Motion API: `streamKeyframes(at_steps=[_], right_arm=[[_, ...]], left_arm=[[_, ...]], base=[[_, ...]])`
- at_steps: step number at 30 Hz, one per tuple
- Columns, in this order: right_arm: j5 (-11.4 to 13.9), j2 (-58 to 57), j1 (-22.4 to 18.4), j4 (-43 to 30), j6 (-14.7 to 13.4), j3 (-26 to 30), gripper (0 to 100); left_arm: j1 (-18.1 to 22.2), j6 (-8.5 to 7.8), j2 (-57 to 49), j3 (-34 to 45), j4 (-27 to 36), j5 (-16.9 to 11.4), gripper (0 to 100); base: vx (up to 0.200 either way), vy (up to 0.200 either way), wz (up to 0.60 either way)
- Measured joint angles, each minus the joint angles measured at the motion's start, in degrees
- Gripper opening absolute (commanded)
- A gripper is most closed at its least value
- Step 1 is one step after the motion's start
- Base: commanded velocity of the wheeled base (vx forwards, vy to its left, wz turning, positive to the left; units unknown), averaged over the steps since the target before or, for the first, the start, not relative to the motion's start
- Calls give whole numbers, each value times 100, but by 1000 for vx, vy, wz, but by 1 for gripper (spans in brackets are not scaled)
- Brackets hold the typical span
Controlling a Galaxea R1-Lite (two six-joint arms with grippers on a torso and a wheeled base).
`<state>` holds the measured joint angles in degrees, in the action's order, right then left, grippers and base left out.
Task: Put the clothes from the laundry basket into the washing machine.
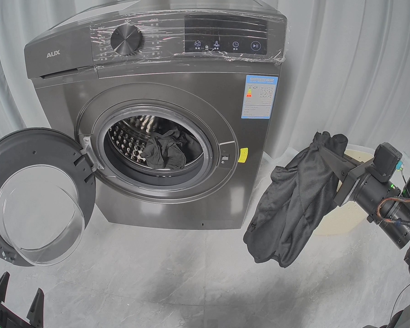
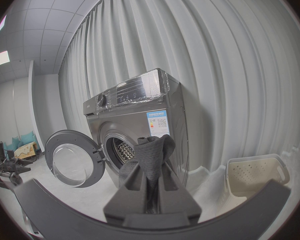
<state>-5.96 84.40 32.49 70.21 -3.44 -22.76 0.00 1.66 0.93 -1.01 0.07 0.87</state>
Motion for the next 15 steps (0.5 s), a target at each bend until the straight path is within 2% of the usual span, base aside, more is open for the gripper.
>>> streamKeyframes(at_steps=[6, 15], right_arm=[[-5, 6, -13, 0, -6, 11, 0], [-2, 30, -7, 0, -6, 22, 0]], left_arm=[[5, 4, 0, 0, 2, 6, 100], [10, 6, 0, 0, 2, 6, 100]], base=[[-200, 0, 0], [0, 0, 0]])
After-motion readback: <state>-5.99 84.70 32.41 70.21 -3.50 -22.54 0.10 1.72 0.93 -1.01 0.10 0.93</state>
